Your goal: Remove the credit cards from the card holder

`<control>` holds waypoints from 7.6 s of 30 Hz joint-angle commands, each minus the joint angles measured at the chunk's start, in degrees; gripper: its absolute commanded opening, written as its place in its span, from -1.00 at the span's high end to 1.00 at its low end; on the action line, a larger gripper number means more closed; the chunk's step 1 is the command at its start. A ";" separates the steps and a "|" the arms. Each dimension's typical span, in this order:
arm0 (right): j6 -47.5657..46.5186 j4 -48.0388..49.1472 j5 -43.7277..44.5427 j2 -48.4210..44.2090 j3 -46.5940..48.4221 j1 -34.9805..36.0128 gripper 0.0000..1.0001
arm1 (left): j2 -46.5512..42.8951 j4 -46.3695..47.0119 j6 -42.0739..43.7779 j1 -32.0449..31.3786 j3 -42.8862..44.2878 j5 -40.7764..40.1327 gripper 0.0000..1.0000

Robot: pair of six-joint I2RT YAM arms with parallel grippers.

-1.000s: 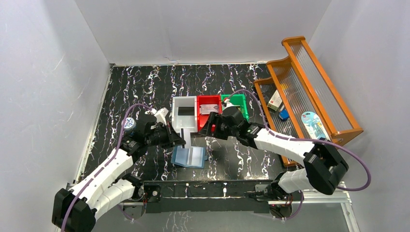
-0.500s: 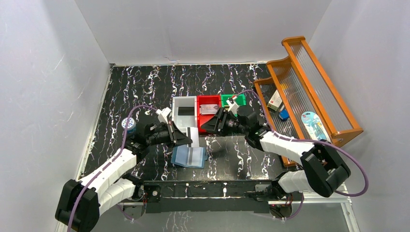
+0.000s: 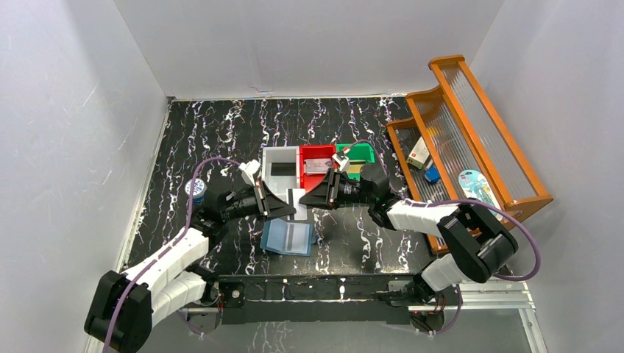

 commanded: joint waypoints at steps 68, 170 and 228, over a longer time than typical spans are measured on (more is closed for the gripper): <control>-118.85 -29.53 51.26 21.28 34.17 7.02 1.00 | -16.93 -47.81 39.31 0.30 14.46 -38.12 -0.97; -11.40 -56.54 29.15 13.51 23.88 17.86 0.07 | 14.40 -44.72 31.78 -0.24 13.88 -18.93 0.22; -10.75 -49.85 21.71 12.36 24.45 16.88 0.39 | 10.54 -40.21 20.75 -1.81 5.12 -23.74 0.91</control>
